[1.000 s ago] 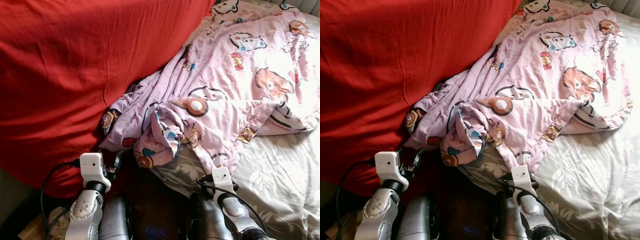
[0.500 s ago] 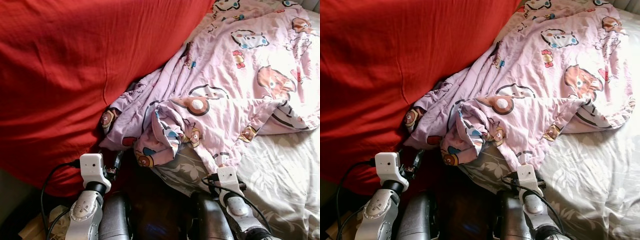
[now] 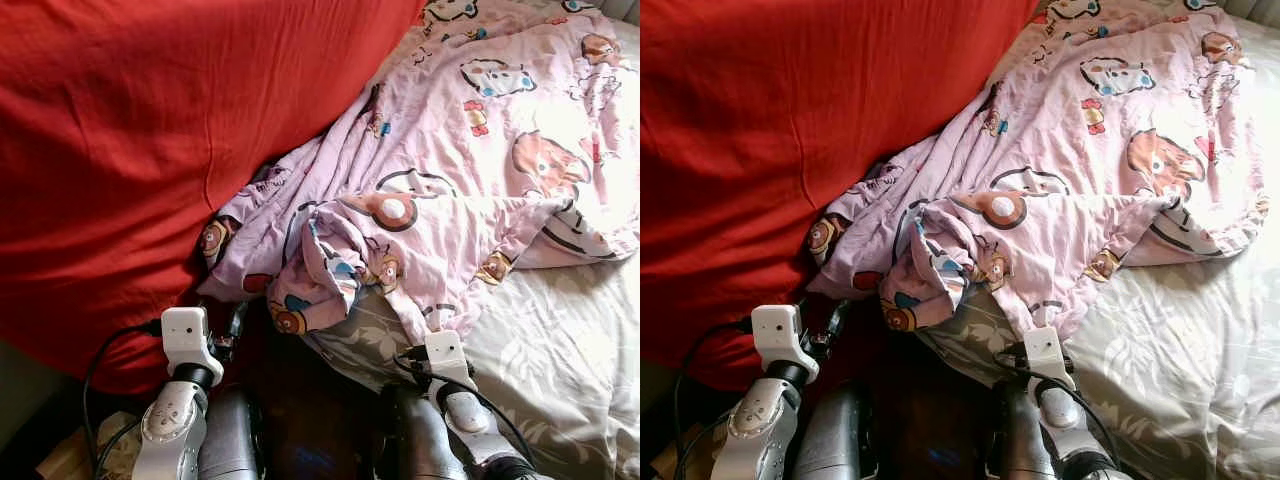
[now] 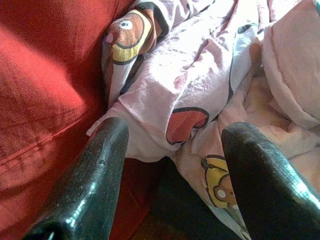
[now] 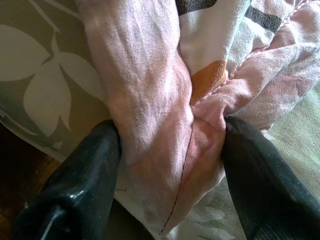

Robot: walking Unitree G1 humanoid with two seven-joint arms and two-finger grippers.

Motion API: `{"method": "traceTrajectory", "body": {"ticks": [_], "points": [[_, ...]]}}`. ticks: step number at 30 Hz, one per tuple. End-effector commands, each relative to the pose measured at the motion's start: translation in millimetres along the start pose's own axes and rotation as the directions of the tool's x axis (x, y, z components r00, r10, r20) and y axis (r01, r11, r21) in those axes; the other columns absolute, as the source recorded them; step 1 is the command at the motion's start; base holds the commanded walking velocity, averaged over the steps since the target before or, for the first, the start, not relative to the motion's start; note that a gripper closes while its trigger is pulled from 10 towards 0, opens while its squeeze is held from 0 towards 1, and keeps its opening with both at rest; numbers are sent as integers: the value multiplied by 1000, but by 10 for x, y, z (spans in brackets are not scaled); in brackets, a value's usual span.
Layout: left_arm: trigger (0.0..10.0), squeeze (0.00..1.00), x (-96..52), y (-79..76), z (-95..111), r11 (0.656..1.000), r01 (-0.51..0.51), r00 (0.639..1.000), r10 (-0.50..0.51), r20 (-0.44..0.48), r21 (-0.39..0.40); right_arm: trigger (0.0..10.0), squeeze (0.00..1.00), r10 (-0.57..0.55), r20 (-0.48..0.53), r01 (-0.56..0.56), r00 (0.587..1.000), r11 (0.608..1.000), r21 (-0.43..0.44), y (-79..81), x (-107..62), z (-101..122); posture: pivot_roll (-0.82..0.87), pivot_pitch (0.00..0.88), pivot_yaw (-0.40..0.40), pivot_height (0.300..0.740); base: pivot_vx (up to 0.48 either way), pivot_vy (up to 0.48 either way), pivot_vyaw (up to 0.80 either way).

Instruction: Clean up the room

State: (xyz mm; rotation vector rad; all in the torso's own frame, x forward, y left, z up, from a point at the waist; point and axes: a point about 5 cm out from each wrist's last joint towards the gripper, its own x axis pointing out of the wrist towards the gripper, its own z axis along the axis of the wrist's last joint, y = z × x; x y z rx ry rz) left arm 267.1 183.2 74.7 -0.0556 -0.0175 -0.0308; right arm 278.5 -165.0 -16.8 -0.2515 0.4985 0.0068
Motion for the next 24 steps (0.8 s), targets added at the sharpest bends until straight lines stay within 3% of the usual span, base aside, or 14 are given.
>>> {"method": "traceTrajectory", "body": {"ticks": [1, 24], "points": [[10000, 0, -53, -6, -46, 1000, -4, 1000, 4, -23, 6, 0, 0, 26, -28, -27, 999, 1000, -10, 55, -29, -78, 161, 240, -44, 591, 0, 0, 0], [10000, 0, -62, -26, -72, 1000, 4, 999, -5, -36, -12, 0, 0, -63, -124, 57, 990, 997, -52, -90, -56, -229, 161, 247, -48, 591, 0, 0, 0]]}}
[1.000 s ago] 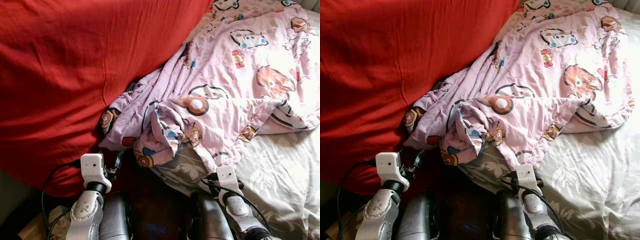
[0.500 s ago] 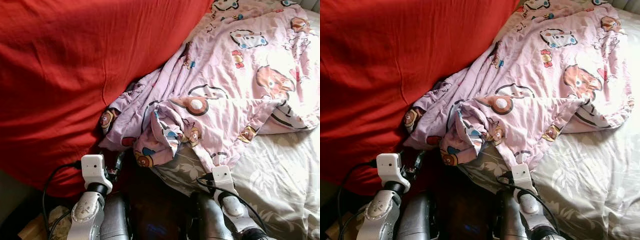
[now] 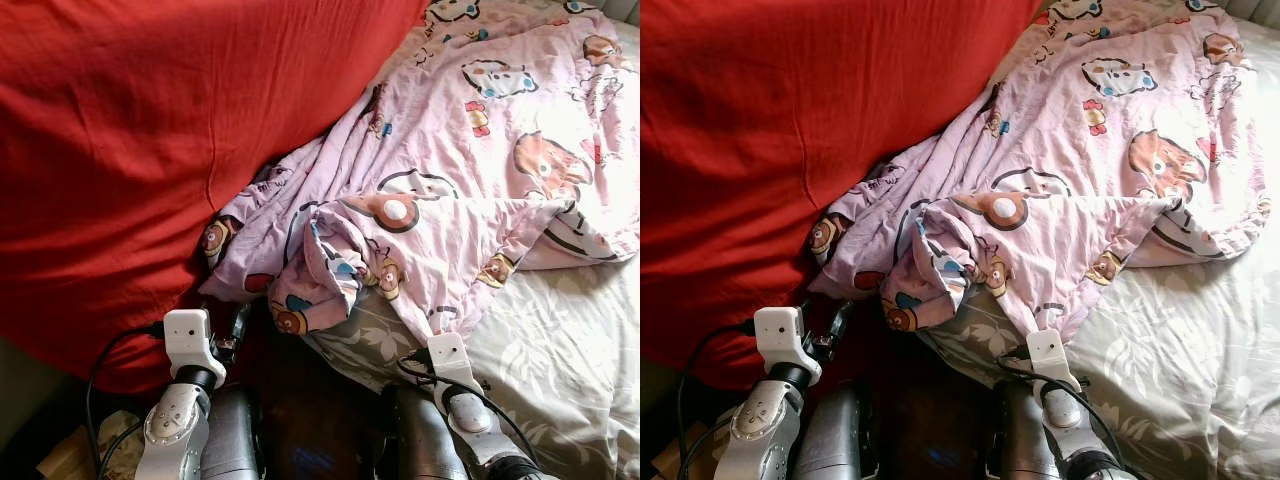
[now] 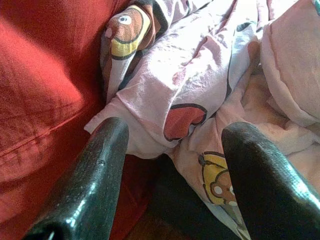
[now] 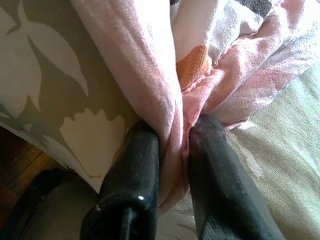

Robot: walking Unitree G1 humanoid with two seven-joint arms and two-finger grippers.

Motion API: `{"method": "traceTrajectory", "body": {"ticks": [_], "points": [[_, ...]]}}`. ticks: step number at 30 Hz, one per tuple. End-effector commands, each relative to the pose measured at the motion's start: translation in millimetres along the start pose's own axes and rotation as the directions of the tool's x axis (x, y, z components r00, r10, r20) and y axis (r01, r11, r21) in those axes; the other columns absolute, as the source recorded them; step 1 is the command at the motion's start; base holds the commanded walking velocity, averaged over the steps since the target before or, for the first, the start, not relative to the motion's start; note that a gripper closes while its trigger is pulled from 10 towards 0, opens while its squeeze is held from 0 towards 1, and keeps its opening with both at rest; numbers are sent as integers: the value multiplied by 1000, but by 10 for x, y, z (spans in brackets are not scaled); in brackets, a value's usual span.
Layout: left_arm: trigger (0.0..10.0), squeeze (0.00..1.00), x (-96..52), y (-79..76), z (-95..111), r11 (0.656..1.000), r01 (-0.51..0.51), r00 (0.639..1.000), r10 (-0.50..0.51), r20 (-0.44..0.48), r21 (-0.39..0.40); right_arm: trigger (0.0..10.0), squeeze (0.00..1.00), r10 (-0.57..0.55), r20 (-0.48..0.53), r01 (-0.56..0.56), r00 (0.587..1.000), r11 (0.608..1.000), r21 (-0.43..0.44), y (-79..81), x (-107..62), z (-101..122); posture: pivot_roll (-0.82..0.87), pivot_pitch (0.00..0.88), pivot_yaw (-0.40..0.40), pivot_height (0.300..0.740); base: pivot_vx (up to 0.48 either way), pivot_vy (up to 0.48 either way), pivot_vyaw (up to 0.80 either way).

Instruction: Clean up the room

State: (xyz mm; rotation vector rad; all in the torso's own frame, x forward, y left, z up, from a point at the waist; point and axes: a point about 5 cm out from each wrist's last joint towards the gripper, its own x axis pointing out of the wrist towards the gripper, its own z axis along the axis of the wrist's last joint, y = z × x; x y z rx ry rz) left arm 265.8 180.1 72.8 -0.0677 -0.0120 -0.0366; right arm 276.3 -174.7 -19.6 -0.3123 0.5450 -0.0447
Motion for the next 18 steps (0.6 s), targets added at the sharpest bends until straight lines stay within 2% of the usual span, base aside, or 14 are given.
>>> {"method": "traceTrajectory", "body": {"ticks": [1, 8, 9, 14, 16, 18], "points": [[10000, 0, -48, 5, -52, 1000, -1, 1000, 1, -31, 1, 0, 0, -1, -72, 1, 997, 1000, 1, 2, -46, -173, 161, 246, -48, 591, 0, 0, 0], [10000, 0, -45, 7, -53, 1000, -2, 1000, 2, -30, 1, 0, 0, 11, -28, -9, 1000, 995, 100, 16, -43, -119, 165, 240, -47, 591, 0, 0, 0], [10000, 0, -40, 10, -52, 1000, -3, 1000, 3, -29, 2, 0, 0, 10, -13, -8, 1000, 990, 141, 8, -43, -104, 164, 238, -48, 591, 0, 0, 0], [10000, 0, -24, 27, -45, 1000, -7, 1000, 8, -26, 3, 0, 0, -41, 58, 26, 997, 970, 243, -82, -53, -60, 160, 228, -46, 591, 0, 0, 0], [10000, 0, -16, 34, -47, 1000, -11, 1000, 11, -25, 4, 0, 0, -85, 108, 46, 991, 945, 323, -172, -71, -40, 153, 221, -50, 591, 0, 0, 0], [10000, 0, -11, 34, -47, 1000, -12, 1000, 12, -23, 4, 0, 0, -102, 124, 51, 987, 931, 362, -214, -78, -34, 149, 217, -51, 591, 0, 0, 0]]}}
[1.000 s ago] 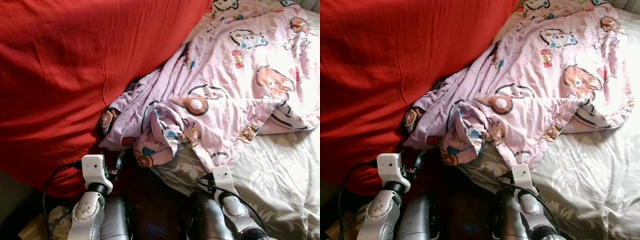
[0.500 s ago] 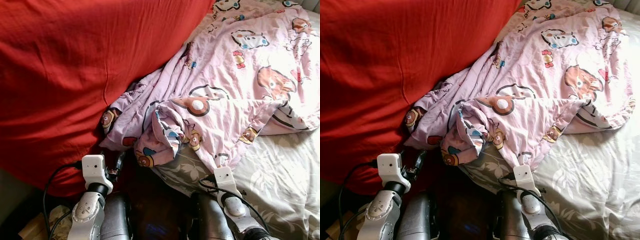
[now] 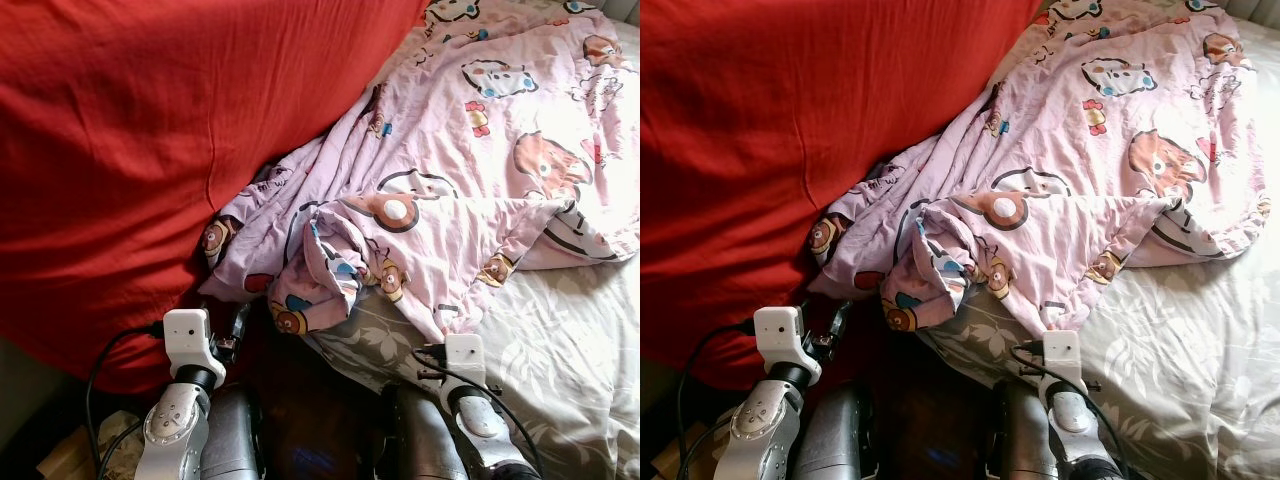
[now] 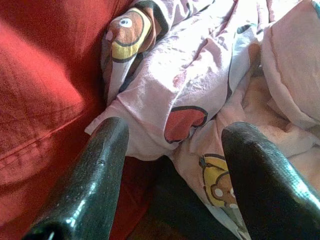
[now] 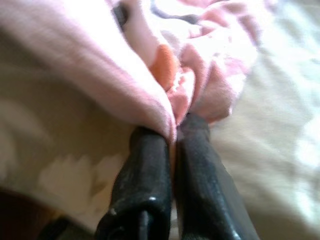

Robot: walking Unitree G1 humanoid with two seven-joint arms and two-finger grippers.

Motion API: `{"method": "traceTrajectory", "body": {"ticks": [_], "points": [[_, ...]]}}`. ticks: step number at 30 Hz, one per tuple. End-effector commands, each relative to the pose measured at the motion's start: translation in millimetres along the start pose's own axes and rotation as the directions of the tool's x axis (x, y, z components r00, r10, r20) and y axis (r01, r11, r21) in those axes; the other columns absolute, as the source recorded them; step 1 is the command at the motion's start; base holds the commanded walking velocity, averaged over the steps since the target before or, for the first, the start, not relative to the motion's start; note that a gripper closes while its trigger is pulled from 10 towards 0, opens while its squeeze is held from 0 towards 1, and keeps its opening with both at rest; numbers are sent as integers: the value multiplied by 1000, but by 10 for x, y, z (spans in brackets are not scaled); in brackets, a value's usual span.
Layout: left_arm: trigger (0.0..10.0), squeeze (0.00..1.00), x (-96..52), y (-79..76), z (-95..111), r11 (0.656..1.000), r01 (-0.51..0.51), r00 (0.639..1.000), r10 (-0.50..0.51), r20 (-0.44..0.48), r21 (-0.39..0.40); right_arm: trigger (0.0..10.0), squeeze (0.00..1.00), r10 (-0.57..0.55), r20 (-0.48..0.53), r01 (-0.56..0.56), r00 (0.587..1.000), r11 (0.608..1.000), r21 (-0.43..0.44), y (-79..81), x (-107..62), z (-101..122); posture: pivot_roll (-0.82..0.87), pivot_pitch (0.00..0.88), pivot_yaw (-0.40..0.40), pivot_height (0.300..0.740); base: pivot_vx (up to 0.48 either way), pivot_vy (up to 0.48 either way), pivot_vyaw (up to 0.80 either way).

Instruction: Clean up the room

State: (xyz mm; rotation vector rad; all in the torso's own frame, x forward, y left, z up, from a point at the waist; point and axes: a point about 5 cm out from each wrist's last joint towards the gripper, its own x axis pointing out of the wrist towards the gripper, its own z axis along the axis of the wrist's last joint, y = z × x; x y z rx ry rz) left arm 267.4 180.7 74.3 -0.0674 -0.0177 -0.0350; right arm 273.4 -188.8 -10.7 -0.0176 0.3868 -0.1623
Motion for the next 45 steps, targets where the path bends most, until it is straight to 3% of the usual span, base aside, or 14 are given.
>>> {"method": "traceTrajectory", "body": {"ticks": [1, 4, 5, 6, 11, 19, 31, 37, 45], "points": [[10000, 0, -25, 29, -62, 1000, -11, 1000, 11, -29, 3, 0, 0, -31, 15, 30, 999, 998, 60, -83, -27, -21, 149, 217, -51, 591, 0, 0, 0], [10000, 0, -16, 18, -47, 1000, -7, 1000, 7, -20, 3, 196, 0, -88, 116, 64, 989, 979, 194, -199, -49, 102, 141, 205, -52, 591, 0, 0, 0], [10000, 0, -16, 18, -48, 1000, -7, 1000, 7, -20, 3, 196, 0, -90, 119, 65, 989, 977, 201, -204, -51, 104, 141, 205, -52, 591, 0, 0, 0], [10000, 0, -16, 20, -49, 1000, -6, 1000, 6, -19, 4, 10000, 0, -88, 130, 61, 988, 978, 199, -202, -56, 119, 137, 197, -51, 591, 0, 0, 0], [10000, 0, -16, 28, -54, 1000, -2, 1000, 2, -19, 7, 10000, 0, 26, 183, -66, 983, 975, 212, -15, -97, 145, 125, 183, -46, 591, 0, 0, 0], [10000, 0, -17, 21, -68, 1000, 3, 1000, -3, -23, 7, 10000, 0, 46, 175, -83, 984, 973, 215, 105, -101, 148, 128, 163, -42, 636, 0, 0, 0], [10000, 0, -85, 115, -195, 1000, -21, 997, 22, -72, 15, 10000, 0, 30, 157, -62, 987, 978, 199, 57, -129, 91, 128, 141, -38, 701, 0, 0, 0], [10000, 0, -188, 232, -398, 998, -56, 986, 58, -159, 18, 10000, 0, 19, 160, -51, 987, 978, 201, 32, -139, 85, 131, 135, -36, 740, 0, 0, 0], [10000, 0, -336, 418, -681, 992, -120, 950, 127, -284, 41, 10000, 0, 8, 165, -42, 986, 978, 204, 5, -115, 119, 141, 153, -40, 740, 0, 0, 0]]}}
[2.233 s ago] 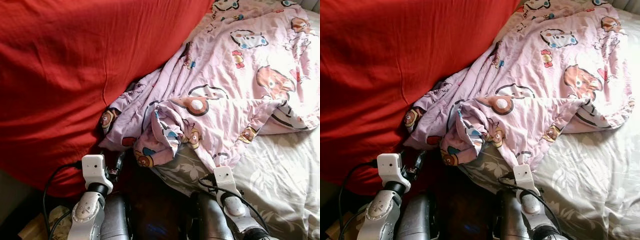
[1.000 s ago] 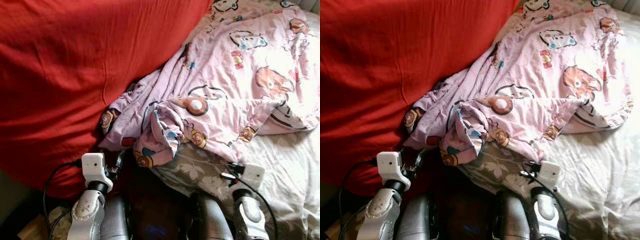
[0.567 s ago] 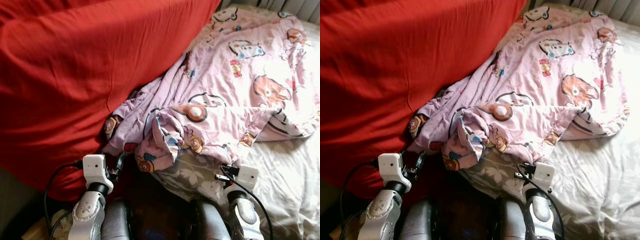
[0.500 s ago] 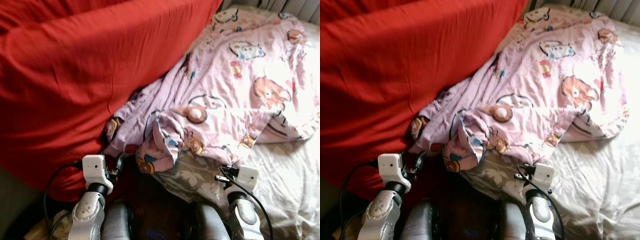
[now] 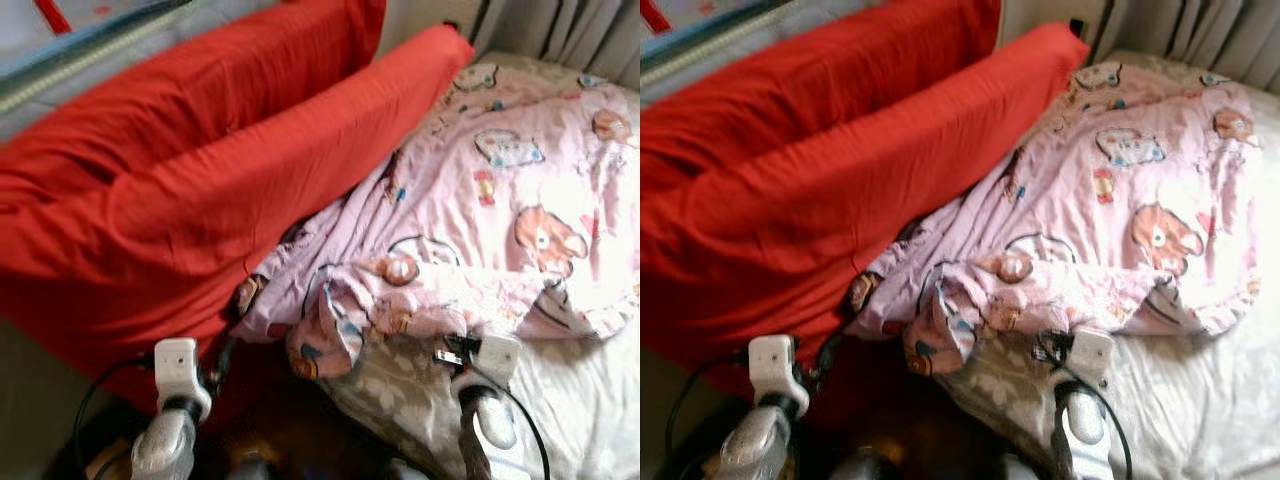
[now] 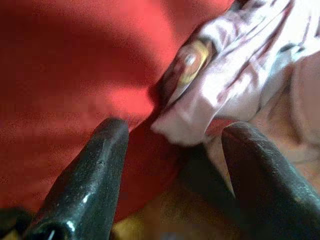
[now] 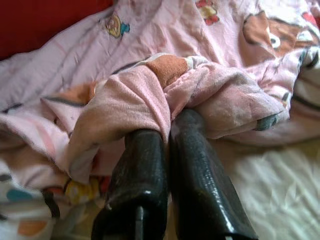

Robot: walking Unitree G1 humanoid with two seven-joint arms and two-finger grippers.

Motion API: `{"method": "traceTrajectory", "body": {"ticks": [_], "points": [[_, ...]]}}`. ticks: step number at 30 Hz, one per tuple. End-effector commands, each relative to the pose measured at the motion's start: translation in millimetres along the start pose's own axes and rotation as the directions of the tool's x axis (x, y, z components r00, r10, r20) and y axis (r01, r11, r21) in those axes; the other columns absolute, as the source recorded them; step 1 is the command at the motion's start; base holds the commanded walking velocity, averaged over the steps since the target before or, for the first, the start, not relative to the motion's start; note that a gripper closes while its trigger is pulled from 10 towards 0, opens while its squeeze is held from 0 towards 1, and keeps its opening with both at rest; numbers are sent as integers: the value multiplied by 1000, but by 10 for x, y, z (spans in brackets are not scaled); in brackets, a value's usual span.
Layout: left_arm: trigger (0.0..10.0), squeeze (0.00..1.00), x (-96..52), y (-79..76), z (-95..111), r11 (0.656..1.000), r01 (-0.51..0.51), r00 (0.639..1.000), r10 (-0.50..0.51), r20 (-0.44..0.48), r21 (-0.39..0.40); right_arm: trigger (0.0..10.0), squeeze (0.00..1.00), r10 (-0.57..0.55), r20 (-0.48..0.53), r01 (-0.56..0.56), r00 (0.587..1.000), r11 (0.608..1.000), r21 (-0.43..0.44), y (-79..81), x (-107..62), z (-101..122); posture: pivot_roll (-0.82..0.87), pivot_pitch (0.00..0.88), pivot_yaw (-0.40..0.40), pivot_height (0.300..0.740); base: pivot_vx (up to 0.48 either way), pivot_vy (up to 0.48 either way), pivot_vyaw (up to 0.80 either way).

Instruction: Clean up the room

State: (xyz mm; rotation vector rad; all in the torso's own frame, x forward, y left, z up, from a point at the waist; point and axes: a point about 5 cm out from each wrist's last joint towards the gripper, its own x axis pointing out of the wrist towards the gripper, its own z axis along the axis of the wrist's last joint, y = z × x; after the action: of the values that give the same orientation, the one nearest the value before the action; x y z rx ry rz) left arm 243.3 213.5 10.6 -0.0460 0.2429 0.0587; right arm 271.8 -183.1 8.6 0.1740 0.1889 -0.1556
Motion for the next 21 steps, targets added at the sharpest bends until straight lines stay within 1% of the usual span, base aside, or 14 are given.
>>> {"method": "traceTrajectory", "body": {"ticks": [1, 2, 3, 6, 8, 9, 10, 12, 13, 15, 17, 18, 19, 21], "points": [[10000, 0, -51, 87, -109, 999, -33, 999, 33, -42, 1, 10000, 0, -22, -14, 22, 1000, 1000, 6, -53, -26, -36, 143, 153, -40, 740, 0, 0, 0], [10000, 0, -59, 114, -133, 999, -42, 998, 42, -54, -1, 10000, 0, -24, -15, 24, 1000, 1000, 6, -55, -24, -34, 145, 152, -39, 740, 0, 0, 0], [10000, 0, -85, 182, -190, 997, -72, 994, 70, -80, -18, 10000, 0, -25, -16, 25, 1000, 1000, 7, -54, -20, -34, 145, 150, -39, 740, 0, 0, 0], [10000, 0, -143, 276, -316, 993, -112, 985, 107, -138, -27, 10000, 0, -31, -12, 31, 999, 999, 13, -50, -18, -32, 147, 145, -40, 740, 0, 0, 0], [10000, 0, -152, 282, -347, 993, -114, 982, 109, -153, -25, 10000, 0, -31, -13, 31, 999, 999, 13, -46, -14, -31, 147, 143, -41, 740, 0, 0, 0], [10000, 0, -166, 288, -386, 993, -115, 979, 114, -172, 4, 10000, 0, -21, 2, 21, 1000, 999, 26, -32, -14, -17, 148, 142, -40, 740, 0, 0, 0], [10000, 0, -187, 284, -436, 994, -109, 975, 112, -194, 26, 10000, 0, -18, 18, 17, 1000, 1000, 19, -27, -15, 0, 148, 142, -40, 740, 0, 0, 0], [10000, 0, -239, 206, -580, 996, -47, 962, 64, -266, 70, 10000, 0, -25, 32, 24, 999, 999, 39, -36, -19, 11, 150, 145, -40, 740, 0, 0, 0], [10000, 0, -271, 200, -658, 997, -50, 948, 67, -312, 63, 10000, 0, -34, 30, 33, 999, 999, 32, -54, -22, 8, 150, 145, -40, 740, 0, 0, 0], [10000, 0, -305, 186, -728, 997, -52, 933, 71, -353, 62, 10000, 0, -41, 31, 40, 999, 999, 28, -67, -25, 11, 152, 152, -39, 740, 0, 0, 0], [10000, 0, -327, 163, -769, 997, -41, 926, 62, -373, 62, 10000, 0, -46, 31, 46, 998, 999, 24, -69, -28, 10, 148, 158, -38, 740, 0, 0, 0], [10000, 0, -371, 128, -845, 997, -25, 909, 51, -413, 68, 10000, 0, -50, 34, 50, 998, 999, 9, -69, -29, 15, 146, 160, -37, 740, 0, 0, 0], [10000, 0, -371, 128, -845, 997, -25, 909, 51, -413, 68, 10000, 0, -50, 34, 50, 998, 999, 9, -69, -29, 15, 146, 160, -37, 740, 0, 0, 0], [10000, 0, -434, 77, -946, 997, -16, 885, 51, -463, 78, 10000, 0, -58, 29, 58, 998, 998, 0, -80, -21, 8, 148, 172, -35, 740, 0, 0, 0]]}}
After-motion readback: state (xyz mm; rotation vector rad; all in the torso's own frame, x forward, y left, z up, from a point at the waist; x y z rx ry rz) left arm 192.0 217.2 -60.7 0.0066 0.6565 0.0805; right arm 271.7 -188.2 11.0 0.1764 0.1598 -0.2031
